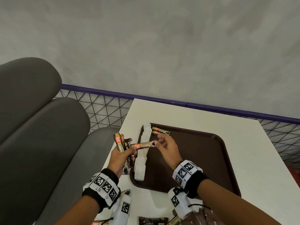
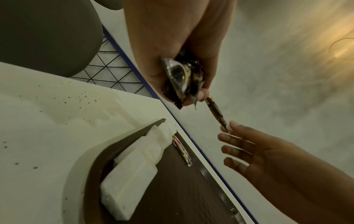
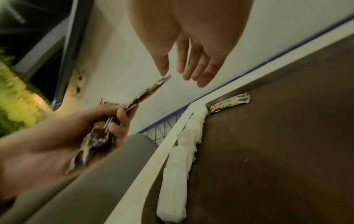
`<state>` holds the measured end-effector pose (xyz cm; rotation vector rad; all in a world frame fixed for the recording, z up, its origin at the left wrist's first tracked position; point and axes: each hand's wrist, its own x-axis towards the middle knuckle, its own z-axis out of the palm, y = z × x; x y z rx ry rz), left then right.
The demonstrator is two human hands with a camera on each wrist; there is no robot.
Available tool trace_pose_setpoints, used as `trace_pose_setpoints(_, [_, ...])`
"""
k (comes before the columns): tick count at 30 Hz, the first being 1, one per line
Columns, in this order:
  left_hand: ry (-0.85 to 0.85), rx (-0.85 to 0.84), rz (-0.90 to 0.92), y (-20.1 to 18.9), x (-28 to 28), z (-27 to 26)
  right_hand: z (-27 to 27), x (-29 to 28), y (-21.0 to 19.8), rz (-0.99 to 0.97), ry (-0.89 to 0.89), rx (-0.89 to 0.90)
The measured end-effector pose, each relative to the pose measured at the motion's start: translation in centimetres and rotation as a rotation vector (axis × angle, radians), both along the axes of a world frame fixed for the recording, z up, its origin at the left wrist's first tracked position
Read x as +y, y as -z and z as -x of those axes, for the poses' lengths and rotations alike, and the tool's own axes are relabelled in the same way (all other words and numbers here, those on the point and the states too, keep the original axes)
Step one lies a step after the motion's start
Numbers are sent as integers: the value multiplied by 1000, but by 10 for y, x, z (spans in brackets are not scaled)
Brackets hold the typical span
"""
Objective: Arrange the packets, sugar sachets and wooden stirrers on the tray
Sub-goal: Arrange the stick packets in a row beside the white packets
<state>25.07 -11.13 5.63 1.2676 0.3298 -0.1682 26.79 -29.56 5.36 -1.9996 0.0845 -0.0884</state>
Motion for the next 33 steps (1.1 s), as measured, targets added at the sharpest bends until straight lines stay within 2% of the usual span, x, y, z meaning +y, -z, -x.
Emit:
trace_pose_setpoints(2, [6,-5,-6,-1,-2,0,-3,-1,-2,-178,-45,135])
trace_pose_setpoints(4, [7,-3,-9,-1,-5,0,-5,-3,-2,-273,-80,199])
trace_pose_setpoints(10, [-12,1,-18,-2,-6,-2,-7,-2,-2,-357,-52,140])
trace_pose_setpoints(14, [-25,2,-10,-1,-3,-5,-5,-4,2,-490,-79,203])
trace_pose_setpoints(18, [-20,24,34,-2,-3,-6,-9,-10,-1,-400,-34,104])
trace_pose_setpoints(23, [-80,62,109,3,5,-7,-26,-38,11,-329,272,11])
trace_pose_setpoints(27, [-87,85,129,8,15,-7,-36,-67,26,-265,389,77])
trace_pose_setpoints(33, [-73,85,137,11,23,-7,-52,-78,53,-160,392,246])
